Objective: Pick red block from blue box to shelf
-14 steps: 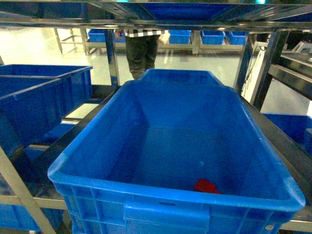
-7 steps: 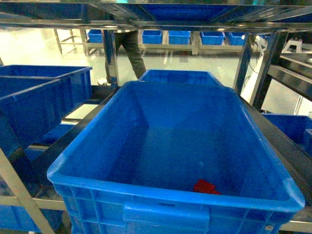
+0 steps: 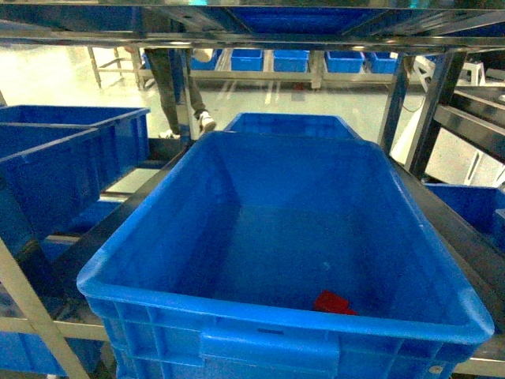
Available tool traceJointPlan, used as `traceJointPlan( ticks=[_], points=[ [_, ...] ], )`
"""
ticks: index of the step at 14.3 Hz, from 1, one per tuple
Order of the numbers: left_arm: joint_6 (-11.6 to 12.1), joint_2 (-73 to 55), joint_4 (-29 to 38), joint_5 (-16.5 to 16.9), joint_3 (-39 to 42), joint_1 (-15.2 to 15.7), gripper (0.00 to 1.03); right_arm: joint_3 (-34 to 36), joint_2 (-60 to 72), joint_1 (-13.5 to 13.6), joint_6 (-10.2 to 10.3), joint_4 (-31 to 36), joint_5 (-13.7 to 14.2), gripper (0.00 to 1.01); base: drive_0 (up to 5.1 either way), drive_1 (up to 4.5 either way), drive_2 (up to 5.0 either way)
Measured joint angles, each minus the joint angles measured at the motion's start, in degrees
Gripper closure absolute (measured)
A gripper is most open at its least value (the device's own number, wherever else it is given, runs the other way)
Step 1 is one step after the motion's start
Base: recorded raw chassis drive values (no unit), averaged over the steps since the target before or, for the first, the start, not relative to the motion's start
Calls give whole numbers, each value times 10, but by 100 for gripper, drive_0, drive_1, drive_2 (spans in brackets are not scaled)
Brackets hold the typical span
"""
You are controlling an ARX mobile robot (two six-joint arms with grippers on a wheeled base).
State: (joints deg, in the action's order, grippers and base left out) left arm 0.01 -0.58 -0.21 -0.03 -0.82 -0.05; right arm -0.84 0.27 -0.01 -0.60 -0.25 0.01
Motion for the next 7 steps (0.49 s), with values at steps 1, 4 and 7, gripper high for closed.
traceJointPlan(
  ticks=[1,4,7],
  points=[
    [0,0,0,0,0,0,5,0,0,0,0,0,0,66,0,0,0],
    [0,0,0,0,0,0,5,0,0,0,0,0,0,47,0,0,0],
    [0,0,0,0,0,0,5,0,0,0,0,0,0,27,0,0,0]
  ],
)
